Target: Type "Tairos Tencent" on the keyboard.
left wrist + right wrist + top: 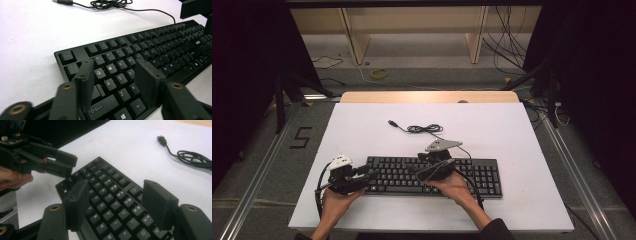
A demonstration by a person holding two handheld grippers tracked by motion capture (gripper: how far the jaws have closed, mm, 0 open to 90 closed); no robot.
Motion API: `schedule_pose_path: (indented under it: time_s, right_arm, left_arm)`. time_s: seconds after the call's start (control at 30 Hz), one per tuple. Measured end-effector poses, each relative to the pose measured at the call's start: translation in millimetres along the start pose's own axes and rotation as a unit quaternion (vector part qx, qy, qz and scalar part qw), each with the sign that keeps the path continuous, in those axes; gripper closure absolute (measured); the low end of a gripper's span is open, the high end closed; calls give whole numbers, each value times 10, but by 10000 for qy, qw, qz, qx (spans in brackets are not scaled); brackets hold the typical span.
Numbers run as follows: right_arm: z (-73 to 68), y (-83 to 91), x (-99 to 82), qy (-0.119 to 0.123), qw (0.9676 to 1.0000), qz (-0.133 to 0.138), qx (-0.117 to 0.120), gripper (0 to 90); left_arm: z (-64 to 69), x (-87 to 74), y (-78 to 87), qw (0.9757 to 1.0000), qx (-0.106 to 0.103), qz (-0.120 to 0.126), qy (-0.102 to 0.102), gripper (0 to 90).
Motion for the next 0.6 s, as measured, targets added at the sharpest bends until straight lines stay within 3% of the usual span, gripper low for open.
schedule_pose_path:
  time_s: [0.1,0.3,0.4,0.6]
  right_arm:
    - [3,-14,-25,96,9999,-131,-50,433]
    - [37,-41,-54,87,9996,-255,-116,432]
    - [63,-40,-63,55,9996,-246,-142,427]
    - [86,-41,-70,13,9995,-286,-155,417]
  left_arm:
    - [13,-5,-31,9999,21,-90,-95,658]
    - [62,-29,-108,9988,60,-385,-298,798]
    - [65,-40,-142,9980,83,-517,-346,843]
    - [49,-35,-156,9977,150,-555,-357,887]
Point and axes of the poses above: each handheld gripper's, and its own axes: y roughly backward along the jaws, x roughly out of its top, z roughly to its right, the point moved 2 cm from there along -y, roughly forward along the jaws, and after that the axes turned 6 degrees about -x, right-handed, at the moved point
